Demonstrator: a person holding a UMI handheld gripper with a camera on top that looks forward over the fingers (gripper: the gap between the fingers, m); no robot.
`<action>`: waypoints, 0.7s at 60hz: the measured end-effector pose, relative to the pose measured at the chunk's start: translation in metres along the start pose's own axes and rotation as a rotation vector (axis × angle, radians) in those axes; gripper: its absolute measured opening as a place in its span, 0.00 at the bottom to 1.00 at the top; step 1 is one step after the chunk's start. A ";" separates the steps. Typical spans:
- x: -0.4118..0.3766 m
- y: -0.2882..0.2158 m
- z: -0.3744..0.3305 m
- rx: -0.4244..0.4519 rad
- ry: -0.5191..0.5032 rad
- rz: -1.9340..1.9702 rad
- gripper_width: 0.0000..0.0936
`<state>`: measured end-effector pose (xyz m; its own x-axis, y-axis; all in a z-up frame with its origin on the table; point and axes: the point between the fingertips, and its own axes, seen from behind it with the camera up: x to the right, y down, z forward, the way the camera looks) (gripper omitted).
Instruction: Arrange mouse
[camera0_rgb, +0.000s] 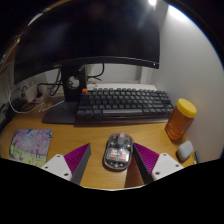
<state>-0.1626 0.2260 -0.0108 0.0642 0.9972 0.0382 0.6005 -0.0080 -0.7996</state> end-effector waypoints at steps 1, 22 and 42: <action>-0.001 -0.001 0.001 -0.001 -0.003 -0.002 0.93; -0.002 -0.009 0.018 -0.019 -0.011 -0.020 0.46; -0.042 -0.059 -0.042 -0.009 -0.041 0.025 0.34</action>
<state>-0.1673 0.1816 0.0593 0.0467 0.9989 -0.0067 0.6064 -0.0336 -0.7945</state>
